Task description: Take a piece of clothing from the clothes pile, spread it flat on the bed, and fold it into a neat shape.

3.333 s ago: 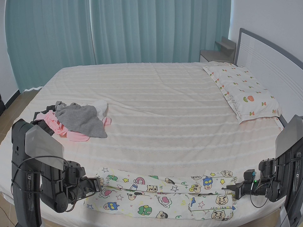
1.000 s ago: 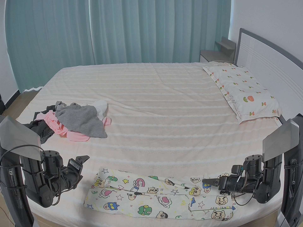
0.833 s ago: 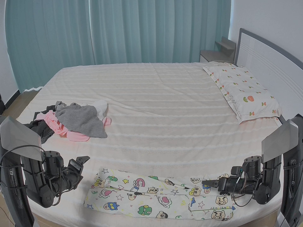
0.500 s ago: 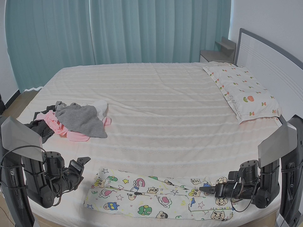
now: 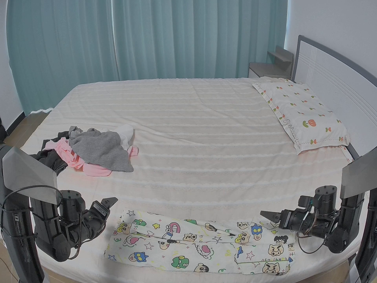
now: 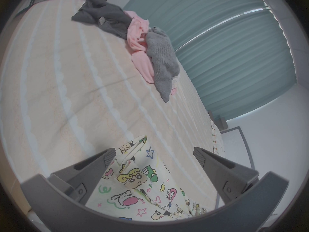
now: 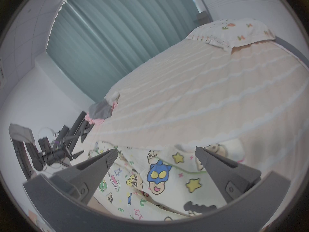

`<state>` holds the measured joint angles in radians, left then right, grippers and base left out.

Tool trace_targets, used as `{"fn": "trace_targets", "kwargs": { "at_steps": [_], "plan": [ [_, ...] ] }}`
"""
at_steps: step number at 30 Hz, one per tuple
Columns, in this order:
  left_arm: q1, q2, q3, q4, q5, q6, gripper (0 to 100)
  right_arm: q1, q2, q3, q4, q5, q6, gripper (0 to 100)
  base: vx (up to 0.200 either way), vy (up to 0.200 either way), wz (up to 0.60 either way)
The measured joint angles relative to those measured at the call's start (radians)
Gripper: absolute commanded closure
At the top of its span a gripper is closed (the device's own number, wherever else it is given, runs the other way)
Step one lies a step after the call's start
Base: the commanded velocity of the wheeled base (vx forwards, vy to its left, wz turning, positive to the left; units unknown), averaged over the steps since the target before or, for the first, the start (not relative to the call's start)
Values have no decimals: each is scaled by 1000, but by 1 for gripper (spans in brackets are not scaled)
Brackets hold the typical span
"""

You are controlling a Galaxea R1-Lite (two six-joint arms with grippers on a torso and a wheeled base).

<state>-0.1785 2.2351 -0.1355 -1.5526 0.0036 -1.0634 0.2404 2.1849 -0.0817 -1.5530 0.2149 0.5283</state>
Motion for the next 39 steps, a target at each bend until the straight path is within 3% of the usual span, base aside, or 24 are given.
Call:
{"fn": "trace_targets", "kwargs": {
  "at_steps": [4, 7, 9, 13, 19, 22, 27, 39],
  "plan": [
    [-31, -24, -19, 0, 29, 53, 0, -60, -57, 49, 0, 28, 107, 0, 0, 0, 0],
    [-42, -47, -39, 23, 30, 137, 0, -93, -79, 58, 0, 59, 137, 0, 0, 0, 0],
    [-46, -64, -65, 93, 29, 224, 0, -117, -92, 61, 1, 92, 150, 0, 0, 0, 0],
    [-48, -91, -154, 318, 9, 289, 0, -155, -108, 63, 1, 136, 160, 0, 0, 0, 0],
    [-35, -122, -319, 677, -168, 359, 0, -216, -122, 64, 0, 177, 167, 0, 0, 0, 0],
    [-15, -124, -388, 776, -251, 481, 0, -250, -129, 64, 1, 203, 169, 0, 0, 0, 0],
    [31, -83, -458, 798, -303, 639, 0, -286, -139, 64, 19, 236, 164, 0, 0, 0, 0],
    [40, 53, -551, 744, -317, 689, 0, -302, -144, 64, 31, 246, 147, 0, 0, 0, 0]
  ]
}}
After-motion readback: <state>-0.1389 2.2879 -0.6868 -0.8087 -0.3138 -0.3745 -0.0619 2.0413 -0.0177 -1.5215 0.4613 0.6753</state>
